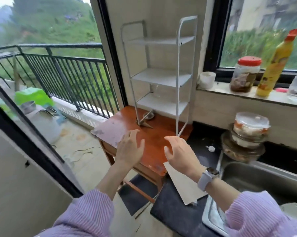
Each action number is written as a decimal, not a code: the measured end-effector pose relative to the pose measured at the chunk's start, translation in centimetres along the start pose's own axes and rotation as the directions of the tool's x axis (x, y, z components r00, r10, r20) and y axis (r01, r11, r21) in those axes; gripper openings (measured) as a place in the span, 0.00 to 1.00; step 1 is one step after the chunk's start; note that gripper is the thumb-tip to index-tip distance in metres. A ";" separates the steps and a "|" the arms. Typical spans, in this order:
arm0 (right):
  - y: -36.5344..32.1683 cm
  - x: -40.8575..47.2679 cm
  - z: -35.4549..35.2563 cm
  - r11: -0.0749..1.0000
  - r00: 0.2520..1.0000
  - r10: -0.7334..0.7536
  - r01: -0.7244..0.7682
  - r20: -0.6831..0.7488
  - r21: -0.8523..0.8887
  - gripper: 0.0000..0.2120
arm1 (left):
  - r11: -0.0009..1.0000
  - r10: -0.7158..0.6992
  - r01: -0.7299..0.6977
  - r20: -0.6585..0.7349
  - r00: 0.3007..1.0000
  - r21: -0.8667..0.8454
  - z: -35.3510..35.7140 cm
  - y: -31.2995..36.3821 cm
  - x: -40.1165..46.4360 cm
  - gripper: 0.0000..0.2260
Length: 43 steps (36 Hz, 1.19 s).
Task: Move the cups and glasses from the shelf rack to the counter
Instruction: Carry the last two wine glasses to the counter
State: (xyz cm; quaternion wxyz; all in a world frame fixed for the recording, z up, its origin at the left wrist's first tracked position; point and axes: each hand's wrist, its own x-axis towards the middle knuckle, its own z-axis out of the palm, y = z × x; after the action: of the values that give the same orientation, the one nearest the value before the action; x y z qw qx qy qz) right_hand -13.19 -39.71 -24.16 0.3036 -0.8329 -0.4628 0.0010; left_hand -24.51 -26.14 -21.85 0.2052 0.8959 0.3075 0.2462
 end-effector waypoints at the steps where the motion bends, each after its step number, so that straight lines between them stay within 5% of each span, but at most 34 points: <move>1: 0.2 1.0 0.6 1.000 1.000 0.003 -0.004 0.007 0.010 0.20 | 1.000 -0.011 0.011 0.006 1.000 -0.015 0.4 -0.6 0.8 0.17; 11: 2.5 9.4 6.5 0.990 0.993 0.119 -0.116 -0.029 0.083 0.20 | 0.991 -0.042 0.049 0.062 0.997 -0.124 5.2 -6.4 10.0 0.16; 31: 6.0 26.0 14.3 0.929 0.852 0.367 -0.318 -0.373 0.188 0.26 | 0.904 0.280 -0.215 0.130 0.951 -0.370 15.2 -11.3 32.3 0.20; 40: 10.6 32.5 12.1 0.885 0.708 0.455 -0.425 -0.540 0.189 0.22 | 0.867 0.203 -0.122 0.118 0.972 -0.484 19.2 -11.5 38.6 0.22; 43: 11.7 34.1 11.5 0.825 0.634 0.565 -0.417 -0.528 0.382 0.21 | 0.847 0.214 -0.066 0.224 0.951 -0.527 20.2 -11.1 40.1 0.29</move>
State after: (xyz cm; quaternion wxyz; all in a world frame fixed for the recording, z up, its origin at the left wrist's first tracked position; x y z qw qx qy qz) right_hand 12.08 -12.14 -29.92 0.5181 -0.8397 -0.0869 -0.1378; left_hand 9.64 3.70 -31.07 0.4584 0.8541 0.1326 0.2071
